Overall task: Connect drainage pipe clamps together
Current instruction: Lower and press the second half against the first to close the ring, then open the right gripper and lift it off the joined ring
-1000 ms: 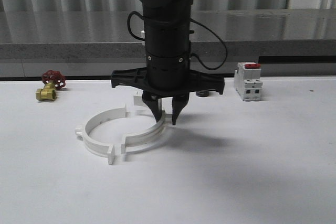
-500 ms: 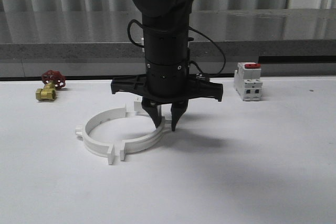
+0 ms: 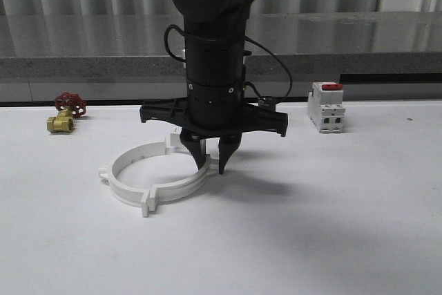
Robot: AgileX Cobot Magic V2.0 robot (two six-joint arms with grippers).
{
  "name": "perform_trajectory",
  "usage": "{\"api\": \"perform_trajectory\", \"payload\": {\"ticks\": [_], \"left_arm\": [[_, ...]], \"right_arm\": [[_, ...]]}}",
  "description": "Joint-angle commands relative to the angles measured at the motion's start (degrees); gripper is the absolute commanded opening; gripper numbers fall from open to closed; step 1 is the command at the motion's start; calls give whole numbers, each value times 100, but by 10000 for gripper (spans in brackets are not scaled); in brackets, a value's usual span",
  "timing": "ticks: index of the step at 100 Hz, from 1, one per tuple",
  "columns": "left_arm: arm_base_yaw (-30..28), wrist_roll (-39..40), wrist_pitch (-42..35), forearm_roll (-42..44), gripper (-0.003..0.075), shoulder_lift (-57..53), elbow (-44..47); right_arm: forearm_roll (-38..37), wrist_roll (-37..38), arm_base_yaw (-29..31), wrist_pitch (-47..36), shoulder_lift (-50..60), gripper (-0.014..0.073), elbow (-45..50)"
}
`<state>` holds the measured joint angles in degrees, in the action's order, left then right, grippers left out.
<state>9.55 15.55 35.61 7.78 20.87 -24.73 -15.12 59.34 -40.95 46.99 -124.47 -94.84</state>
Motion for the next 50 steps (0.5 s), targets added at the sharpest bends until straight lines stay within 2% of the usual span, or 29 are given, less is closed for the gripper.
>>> {"api": "perform_trajectory", "payload": {"ticks": [1,41,50], "left_arm": [[0,-1,-424,-24,-20,39,-139],[0,-1,-424,-24,-20,39,-139],[0,-1,-424,-24,-20,39,-139]], "right_arm": [[-107,-39,-33,-123,283,91,-187],[-107,-39,-53,-123,211,91,-187],[-101,-39,-53,-110,211,118,-187]]}}
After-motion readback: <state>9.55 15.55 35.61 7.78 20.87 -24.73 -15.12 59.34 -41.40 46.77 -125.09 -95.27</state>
